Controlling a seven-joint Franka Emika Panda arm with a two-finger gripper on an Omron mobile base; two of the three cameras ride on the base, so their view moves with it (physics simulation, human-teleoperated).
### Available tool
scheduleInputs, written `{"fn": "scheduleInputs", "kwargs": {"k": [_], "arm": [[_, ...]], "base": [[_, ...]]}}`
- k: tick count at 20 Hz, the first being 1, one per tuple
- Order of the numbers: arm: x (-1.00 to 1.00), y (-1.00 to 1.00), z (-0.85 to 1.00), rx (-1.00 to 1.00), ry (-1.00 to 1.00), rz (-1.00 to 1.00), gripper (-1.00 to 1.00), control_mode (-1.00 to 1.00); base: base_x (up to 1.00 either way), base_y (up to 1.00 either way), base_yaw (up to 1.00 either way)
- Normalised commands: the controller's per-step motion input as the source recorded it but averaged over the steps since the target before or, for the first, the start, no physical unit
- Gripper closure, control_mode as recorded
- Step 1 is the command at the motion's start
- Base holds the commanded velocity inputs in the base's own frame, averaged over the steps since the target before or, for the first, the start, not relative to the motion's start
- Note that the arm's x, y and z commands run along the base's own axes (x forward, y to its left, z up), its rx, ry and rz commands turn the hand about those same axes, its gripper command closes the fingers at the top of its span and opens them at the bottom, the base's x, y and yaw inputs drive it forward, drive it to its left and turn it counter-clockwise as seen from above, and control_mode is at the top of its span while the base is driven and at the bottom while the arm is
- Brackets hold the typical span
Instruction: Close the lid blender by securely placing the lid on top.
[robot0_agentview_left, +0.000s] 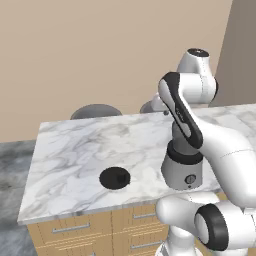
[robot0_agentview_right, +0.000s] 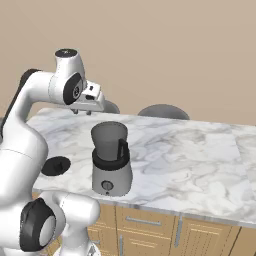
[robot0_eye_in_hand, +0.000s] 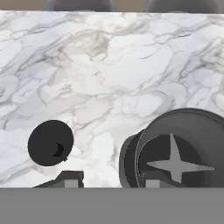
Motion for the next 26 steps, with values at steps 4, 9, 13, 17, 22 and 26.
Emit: {"fn": "scheduleInputs", "kwargs": {"k": [4,9,13,17,22,26], "arm": [[-0.47,0.16,-0.06,-0.02,-0.14,0.01,-1.0,-1.0],[-0.9,0.85,-0.59,-0.09,0.03,0.07,-1.0,-1.0],[-0.25,1.0,-0.76,-0.16,0.28,0.0,-1.0,-1.0],[0.0,0.72,-0.66,-0.1,0.28,-0.01,-1.0,-1.0],[0.0,0.16,-0.51,-0.01,0.07,0.0,-1.0,-1.0],[0.08,0.28,-0.56,0.0,0.06,0.0,-1.0,-1.0]], "base": [[0.0,0.0,0.0],[0.0,0.0,0.0],[0.0,0.0,0.0],[0.0,0.0,0.0],[0.0,0.0,0.0],[0.0,0.0,0.0]]}}
